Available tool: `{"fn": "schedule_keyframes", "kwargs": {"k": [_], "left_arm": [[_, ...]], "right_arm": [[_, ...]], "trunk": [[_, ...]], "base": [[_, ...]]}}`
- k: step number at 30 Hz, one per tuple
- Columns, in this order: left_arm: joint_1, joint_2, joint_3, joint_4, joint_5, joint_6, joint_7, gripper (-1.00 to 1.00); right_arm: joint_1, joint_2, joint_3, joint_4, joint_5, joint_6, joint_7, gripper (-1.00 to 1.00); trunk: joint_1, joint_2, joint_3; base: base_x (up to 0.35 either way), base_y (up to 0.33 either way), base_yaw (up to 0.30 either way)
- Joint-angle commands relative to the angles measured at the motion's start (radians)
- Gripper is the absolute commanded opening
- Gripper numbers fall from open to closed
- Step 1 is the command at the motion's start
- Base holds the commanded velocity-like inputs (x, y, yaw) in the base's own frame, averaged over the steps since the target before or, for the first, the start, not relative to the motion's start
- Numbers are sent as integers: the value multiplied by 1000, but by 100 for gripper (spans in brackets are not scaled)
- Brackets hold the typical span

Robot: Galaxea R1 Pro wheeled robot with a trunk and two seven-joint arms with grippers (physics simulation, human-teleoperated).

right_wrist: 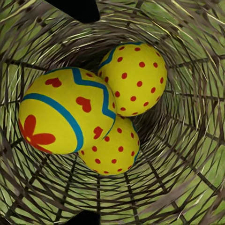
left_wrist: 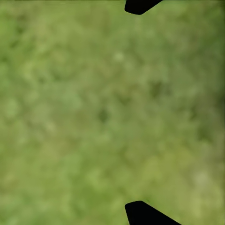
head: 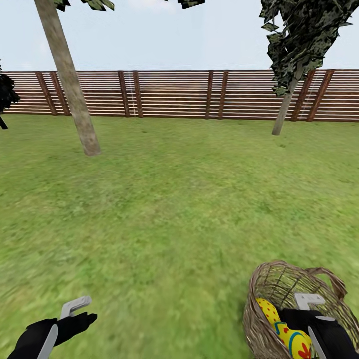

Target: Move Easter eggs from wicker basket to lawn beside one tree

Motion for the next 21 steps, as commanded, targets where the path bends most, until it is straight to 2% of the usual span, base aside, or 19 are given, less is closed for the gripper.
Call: {"fn": "schedule_keyframes", "kwargs": {"k": [1,21], "left_arm": [[0,0,2,-1,3,6,-3,100],[-1,0,2,-1,1,6,-3,100]], "right_arm": [[0,0,-1,-1,5,5,6,100],[0,0,-1,-1,5,5,6,100]], "trunk": [[4,-8,-4],[80,-148,-67]], "base": [[0,0,0],[0,0,0]]}}
